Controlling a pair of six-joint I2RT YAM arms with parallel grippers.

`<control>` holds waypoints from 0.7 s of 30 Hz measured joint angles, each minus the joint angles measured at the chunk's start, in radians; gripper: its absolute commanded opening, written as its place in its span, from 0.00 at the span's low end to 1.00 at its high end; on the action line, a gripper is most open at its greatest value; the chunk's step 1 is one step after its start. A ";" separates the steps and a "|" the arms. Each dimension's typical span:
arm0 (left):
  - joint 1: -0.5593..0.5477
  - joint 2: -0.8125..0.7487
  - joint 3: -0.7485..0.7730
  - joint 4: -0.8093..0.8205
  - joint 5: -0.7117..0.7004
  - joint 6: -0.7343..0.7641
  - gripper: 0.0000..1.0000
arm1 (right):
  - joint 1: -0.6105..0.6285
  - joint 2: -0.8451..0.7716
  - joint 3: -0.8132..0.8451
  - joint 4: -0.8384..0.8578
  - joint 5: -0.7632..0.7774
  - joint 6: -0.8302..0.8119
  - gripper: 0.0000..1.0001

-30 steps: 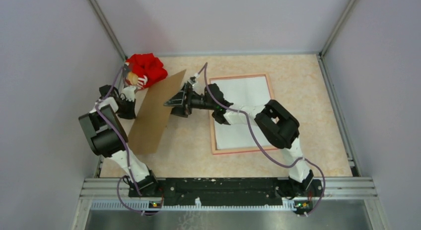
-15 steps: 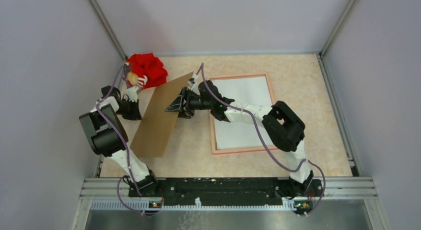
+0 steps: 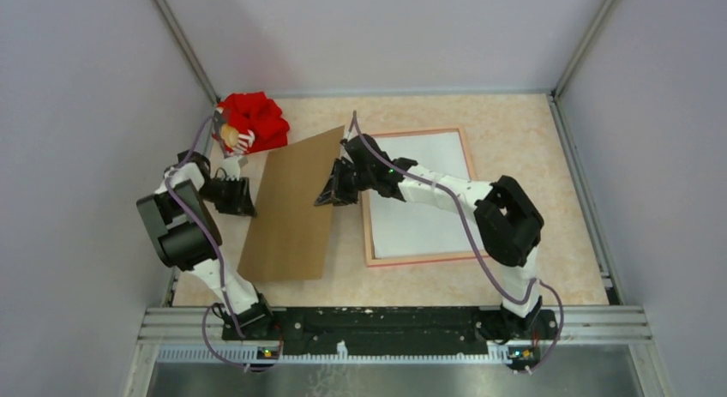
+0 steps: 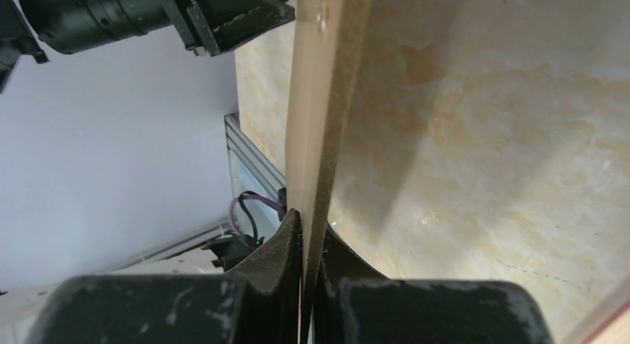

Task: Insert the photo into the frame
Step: Turn over the photo frame item at the center of the board.

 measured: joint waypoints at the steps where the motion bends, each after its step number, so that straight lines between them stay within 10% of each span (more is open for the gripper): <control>1: 0.000 -0.001 0.016 -0.037 0.009 -0.003 0.70 | -0.005 -0.003 0.019 -0.033 0.000 -0.016 0.00; 8: -0.044 -0.127 0.163 -0.211 0.085 -0.021 0.98 | -0.034 -0.035 0.228 -0.224 0.109 -0.194 0.00; 21: -0.545 -0.481 0.477 -0.237 0.080 -0.092 0.99 | -0.074 -0.051 0.531 -0.453 0.657 -0.226 0.00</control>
